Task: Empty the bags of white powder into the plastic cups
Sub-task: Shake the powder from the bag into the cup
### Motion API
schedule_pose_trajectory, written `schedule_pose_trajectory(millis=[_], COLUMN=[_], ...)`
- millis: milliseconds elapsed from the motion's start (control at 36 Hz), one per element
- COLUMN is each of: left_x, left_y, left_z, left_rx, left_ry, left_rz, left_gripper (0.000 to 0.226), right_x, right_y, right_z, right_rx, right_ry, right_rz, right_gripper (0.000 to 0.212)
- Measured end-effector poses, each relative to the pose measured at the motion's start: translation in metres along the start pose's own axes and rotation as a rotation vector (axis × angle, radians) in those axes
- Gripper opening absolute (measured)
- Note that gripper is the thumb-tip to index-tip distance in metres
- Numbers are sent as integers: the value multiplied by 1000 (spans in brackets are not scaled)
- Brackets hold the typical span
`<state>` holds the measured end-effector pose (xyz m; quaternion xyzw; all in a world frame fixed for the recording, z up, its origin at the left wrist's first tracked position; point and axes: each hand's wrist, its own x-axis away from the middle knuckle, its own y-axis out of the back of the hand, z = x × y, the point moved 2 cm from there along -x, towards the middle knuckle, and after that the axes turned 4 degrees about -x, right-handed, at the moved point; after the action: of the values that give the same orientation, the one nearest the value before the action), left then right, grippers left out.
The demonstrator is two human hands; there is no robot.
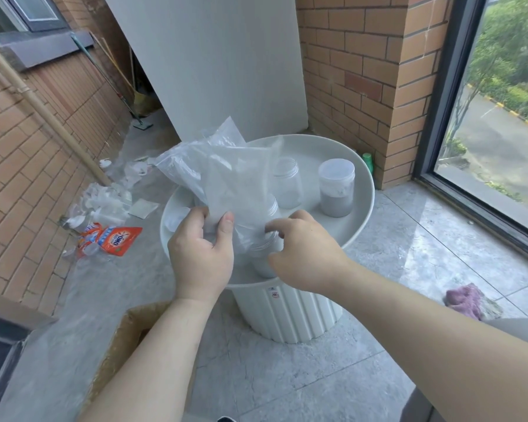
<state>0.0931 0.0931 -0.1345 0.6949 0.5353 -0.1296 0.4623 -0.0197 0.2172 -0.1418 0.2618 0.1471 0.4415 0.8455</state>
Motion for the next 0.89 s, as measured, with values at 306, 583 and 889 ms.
schedule_pose_trajectory(millis=[306, 583, 889], left_x=[-3, -14, -23], left_y=[4, 8, 3], left_z=[-1, 5, 13], left_rx=[2, 97, 306], left_ry=[18, 196, 400], left_rz=[-18, -14, 47], left_gripper=[16, 17, 3], right_x=[-3, -12, -24], right_y=[5, 13, 14], right_z=[-1, -9, -5], right_rx=[-51, -86, -121], right_ry=[-14, -47, -29], right_rz=[-65, -50, -158], right_gripper=[62, 57, 26])
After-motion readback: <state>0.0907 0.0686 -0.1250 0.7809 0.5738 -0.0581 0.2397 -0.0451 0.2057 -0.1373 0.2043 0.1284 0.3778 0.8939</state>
